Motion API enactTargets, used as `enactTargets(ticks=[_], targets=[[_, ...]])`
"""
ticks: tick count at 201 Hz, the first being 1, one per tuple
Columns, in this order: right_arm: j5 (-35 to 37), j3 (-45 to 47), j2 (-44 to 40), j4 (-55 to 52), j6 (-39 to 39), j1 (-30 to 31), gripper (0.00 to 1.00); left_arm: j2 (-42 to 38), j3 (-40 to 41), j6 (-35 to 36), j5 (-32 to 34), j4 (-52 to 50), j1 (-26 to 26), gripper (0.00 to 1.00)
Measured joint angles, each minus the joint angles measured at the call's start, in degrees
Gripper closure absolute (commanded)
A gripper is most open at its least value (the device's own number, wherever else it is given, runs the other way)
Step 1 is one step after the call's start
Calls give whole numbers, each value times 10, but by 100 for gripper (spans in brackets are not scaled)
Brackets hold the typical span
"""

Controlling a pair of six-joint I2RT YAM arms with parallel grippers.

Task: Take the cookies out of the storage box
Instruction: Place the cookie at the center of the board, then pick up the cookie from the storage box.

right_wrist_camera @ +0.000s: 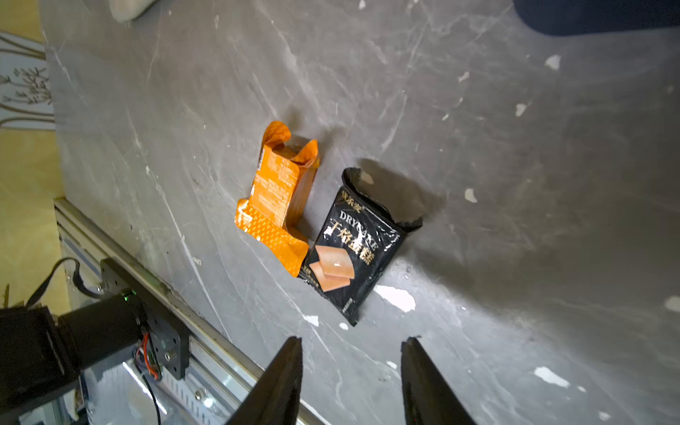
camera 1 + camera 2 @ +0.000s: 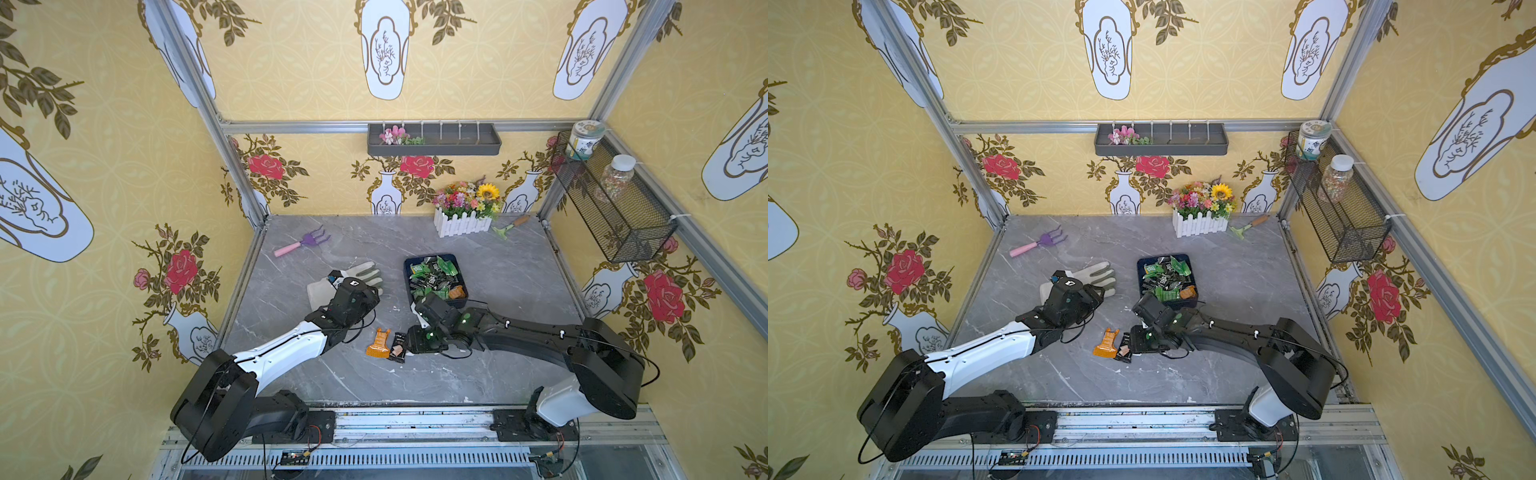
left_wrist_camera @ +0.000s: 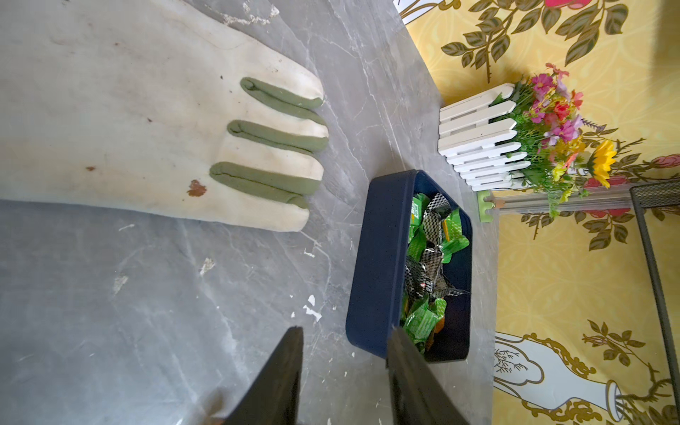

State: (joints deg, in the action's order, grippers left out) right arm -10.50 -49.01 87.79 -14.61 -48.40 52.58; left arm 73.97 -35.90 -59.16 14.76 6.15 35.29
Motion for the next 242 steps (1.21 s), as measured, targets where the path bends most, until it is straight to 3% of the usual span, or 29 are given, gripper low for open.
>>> enactTargets(ticks=[59,131,174,210,242], targets=[[28,-1,73,55,-83,-1,62,-14,7,-9,-1,2,0,57],[5,-41,128,77,-66,-12,72,-18,14,-11,-1,2,0,57],[-1,-65,147,83,-51,-15,68,-18,19,-8,-2,2,0,57],[1,-50,111,80,-47,-16,57,-15,18,-1,-19,3,0,57],[24,-31,-1,49,-19,-34,55,8,-4,16,-47,18,0,57]])
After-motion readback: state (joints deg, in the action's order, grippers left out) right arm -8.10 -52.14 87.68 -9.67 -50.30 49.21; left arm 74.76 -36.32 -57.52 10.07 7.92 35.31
